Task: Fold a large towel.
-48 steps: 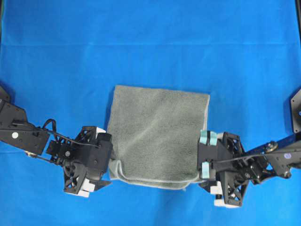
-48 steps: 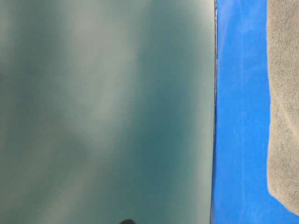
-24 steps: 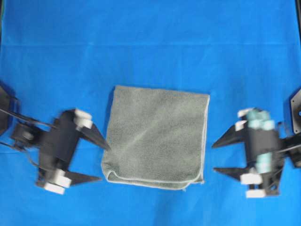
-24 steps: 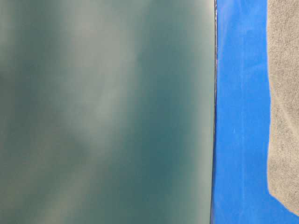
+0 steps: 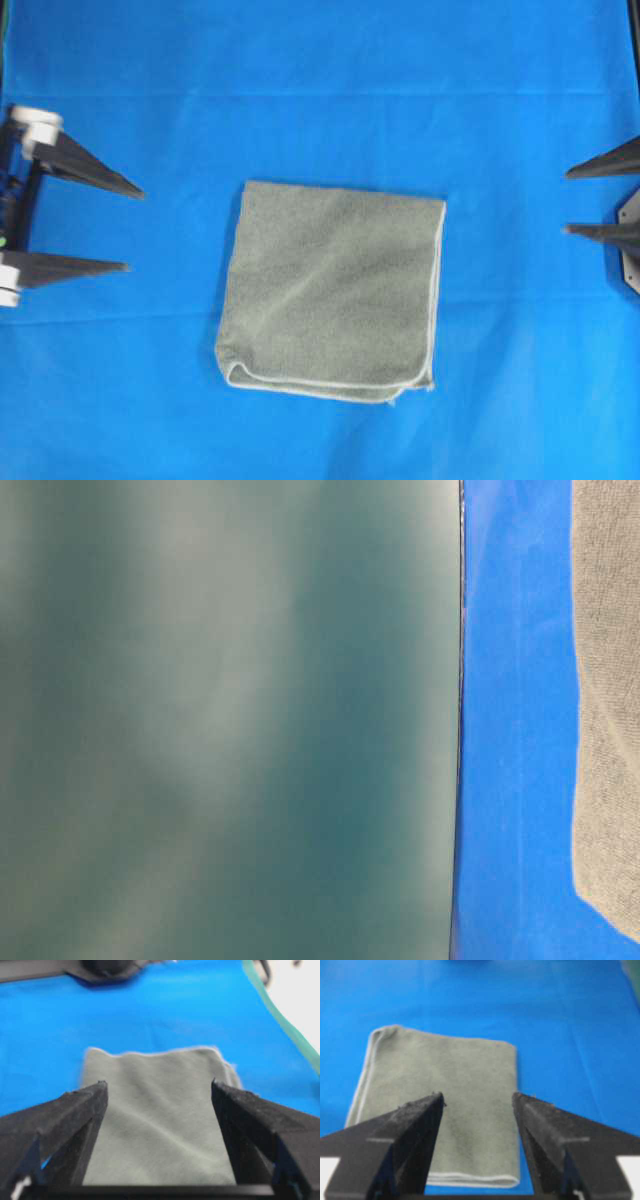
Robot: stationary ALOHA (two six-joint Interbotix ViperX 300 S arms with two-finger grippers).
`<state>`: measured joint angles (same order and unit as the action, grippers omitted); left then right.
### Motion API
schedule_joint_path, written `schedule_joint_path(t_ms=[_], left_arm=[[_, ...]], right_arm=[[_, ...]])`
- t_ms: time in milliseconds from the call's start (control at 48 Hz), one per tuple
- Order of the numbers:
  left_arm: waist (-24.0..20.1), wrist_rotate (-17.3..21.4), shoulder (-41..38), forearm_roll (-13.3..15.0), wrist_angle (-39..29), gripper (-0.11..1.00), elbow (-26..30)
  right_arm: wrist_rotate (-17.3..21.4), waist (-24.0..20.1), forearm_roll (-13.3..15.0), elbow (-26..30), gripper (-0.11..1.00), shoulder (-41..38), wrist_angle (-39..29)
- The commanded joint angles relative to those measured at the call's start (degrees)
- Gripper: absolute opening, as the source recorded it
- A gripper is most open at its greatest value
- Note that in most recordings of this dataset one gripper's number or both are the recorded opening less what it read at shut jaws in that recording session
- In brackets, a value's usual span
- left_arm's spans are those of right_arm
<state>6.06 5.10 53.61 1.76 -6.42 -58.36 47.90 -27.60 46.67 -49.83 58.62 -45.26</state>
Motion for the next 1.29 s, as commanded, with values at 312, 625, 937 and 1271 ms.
schedule_joint_path(t_ms=[312,625,937,1271], left_arm=[[-3.4,-1.8,16.8,0.4,1.1,0.80,-13.1],[-6.9,-4.8,21.0,0.4,0.7,0.80,-17.8],[-7.4,-5.0,21.1,0.4,0.6,0.80,-17.8],[-7.4,-5.0,21.2,0.4,0.4,0.80,-17.7]], right_arm=[[9.9,1.4,5.4,-14.0,0.61,16.0,-1.2],[15.2,1.4,6.1,-17.0,0.58,14.6,-2.0],[15.8,1.4,6.2,-17.0,0.55,14.7,-2.1],[16.4,1.4,6.8,-16.8,0.55,14.8,-4.1]])
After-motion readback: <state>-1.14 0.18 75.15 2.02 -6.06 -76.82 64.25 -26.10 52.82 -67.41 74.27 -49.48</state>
